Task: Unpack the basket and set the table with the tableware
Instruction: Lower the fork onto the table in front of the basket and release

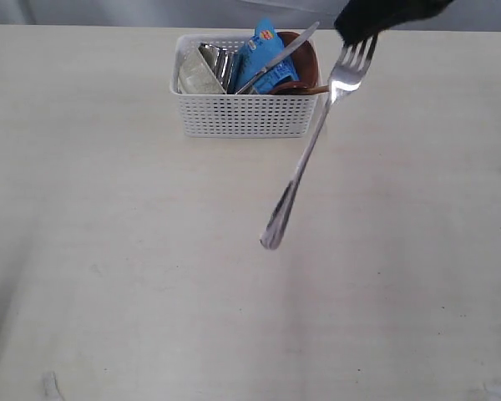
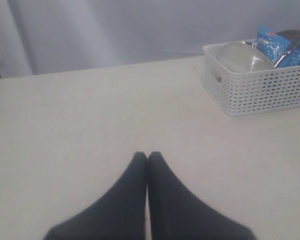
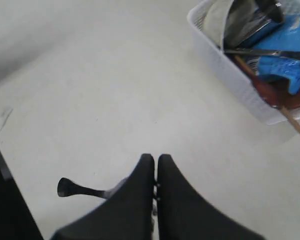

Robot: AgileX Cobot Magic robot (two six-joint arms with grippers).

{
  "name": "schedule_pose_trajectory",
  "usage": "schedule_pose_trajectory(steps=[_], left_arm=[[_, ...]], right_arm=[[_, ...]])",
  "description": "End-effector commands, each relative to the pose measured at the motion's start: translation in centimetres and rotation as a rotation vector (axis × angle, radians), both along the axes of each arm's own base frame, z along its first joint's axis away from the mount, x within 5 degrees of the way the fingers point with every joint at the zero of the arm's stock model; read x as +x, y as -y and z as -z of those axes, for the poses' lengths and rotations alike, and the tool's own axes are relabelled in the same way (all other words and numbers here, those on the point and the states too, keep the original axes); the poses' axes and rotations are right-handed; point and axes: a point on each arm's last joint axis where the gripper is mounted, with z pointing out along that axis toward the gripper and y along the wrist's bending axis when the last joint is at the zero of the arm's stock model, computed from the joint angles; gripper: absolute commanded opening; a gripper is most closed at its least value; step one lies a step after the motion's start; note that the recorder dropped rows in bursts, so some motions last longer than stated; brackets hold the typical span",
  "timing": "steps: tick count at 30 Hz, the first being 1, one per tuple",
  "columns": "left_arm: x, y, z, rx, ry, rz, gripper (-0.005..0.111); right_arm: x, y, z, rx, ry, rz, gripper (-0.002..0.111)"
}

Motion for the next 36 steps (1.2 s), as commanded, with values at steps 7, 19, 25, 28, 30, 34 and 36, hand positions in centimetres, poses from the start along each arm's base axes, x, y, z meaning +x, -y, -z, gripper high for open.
schedule_pose_trajectory(steps=[7,19,25,28,30,34,36], left_arm=[[0.0,0.0,0.0,0.004,0.006,-0.003,0.0],[0.0,0.0,0.0,0.004,0.006,-0.003,0.0],[0.0,0.0,0.0,0.004,0.006,-0.003,0.0],[0.0,0.0,0.0,0.004,0.006,-0.003,0.0],[0.0,0.0,0.0,0.004,0.006,-0.003,0.0],[0.0,0.0,0.0,0.004,0.006,-0.003,0.0],[0.0,0.0,0.0,0.004,0.006,-0.003,0.0]], right_arm=[[0.4,-4.2,6.9,-0.15,-0.137,-0.153,-0.001],[5.6,-7.9,14.9,-0.205,-0.355,-0.182,-0.001],[7.1,-8.8,18.8,-0.211,-0.39,-0.148,-0.001],[7.7,-9.0,20.0,-0.209,-0.372,-0.125,-0.001],[8.0,-9.2,21.0,-0.209,-0.373,-0.112,-0.001],[8.5,-9.5,22.2,-0.199,-0.375,-0.082,-0.001],[8.7,-9.6,22.9,-0.196,-0.372,-0.062,-0.001]])
